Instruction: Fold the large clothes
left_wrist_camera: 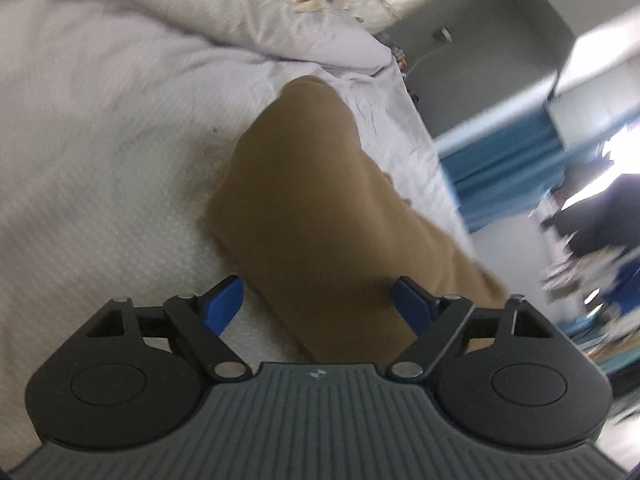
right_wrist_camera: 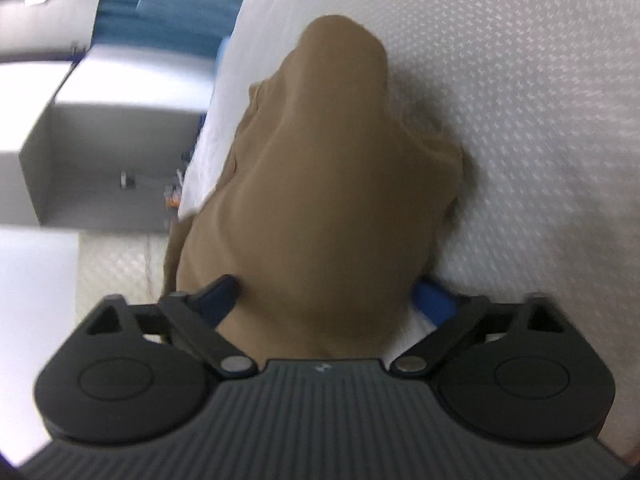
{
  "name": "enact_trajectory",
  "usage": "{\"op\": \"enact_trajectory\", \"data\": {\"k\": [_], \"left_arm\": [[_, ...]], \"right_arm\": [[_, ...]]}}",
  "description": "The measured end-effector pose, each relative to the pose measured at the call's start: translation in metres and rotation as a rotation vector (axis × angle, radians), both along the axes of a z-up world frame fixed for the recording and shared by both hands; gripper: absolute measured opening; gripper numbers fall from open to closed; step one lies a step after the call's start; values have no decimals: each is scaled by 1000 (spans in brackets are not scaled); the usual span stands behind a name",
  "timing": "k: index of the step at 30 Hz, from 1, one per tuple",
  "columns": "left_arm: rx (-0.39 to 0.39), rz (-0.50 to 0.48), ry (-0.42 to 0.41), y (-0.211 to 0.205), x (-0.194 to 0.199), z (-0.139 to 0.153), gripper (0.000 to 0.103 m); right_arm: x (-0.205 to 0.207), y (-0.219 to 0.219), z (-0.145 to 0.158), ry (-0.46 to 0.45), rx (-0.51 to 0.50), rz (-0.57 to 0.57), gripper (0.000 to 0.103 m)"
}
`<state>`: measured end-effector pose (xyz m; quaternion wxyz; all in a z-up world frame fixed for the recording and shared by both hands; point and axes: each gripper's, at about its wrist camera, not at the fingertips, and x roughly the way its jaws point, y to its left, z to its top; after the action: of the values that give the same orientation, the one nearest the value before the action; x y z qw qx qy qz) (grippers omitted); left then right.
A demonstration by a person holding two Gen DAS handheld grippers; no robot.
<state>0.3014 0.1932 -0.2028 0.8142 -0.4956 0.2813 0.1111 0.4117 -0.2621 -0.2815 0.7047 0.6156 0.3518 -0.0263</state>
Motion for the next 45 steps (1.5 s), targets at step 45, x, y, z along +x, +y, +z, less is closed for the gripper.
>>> {"op": "enact_trajectory", "data": {"k": [45], "left_arm": [[-276,157,2,32,75,-54,93]], "right_arm": [[42,-14,-17,-140,-47,-179,103]]}}
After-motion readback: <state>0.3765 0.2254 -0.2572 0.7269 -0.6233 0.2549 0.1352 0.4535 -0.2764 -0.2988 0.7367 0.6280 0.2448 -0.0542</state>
